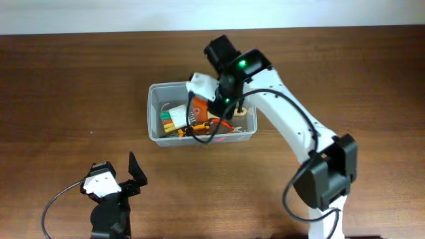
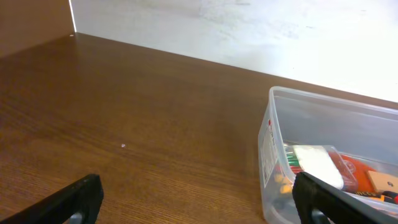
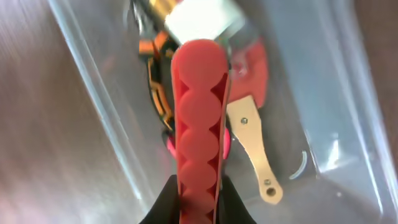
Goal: Pack container
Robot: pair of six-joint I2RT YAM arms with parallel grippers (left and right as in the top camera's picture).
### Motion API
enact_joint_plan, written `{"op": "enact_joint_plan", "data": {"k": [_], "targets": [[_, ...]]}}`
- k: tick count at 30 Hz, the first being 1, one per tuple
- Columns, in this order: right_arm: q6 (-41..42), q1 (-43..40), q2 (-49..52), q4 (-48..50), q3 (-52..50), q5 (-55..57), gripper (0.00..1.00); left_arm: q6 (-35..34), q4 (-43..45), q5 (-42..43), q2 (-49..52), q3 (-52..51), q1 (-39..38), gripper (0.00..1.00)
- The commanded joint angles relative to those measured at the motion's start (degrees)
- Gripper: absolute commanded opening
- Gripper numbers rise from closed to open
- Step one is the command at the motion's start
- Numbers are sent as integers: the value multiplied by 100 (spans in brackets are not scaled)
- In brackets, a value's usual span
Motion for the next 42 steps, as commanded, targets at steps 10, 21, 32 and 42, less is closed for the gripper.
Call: {"op": "enact_joint_plan", "data": {"k": [10, 21, 32, 42], "targets": [[-37, -48, 146, 179, 485, 1051, 98, 50, -4, -20, -26, -22, -24, 99], [2629, -144, -352, 173, 2822, 1193, 98, 50, -4, -22, -26, -22, -24, 99], [3628, 48, -553, 197, 3027, 267, 98, 50, -4, -22, -26, -22, -24, 99], [3366, -92, -1163, 129, 3084, -271, 98, 50, -4, -22, -26, -22, -24, 99]]}}
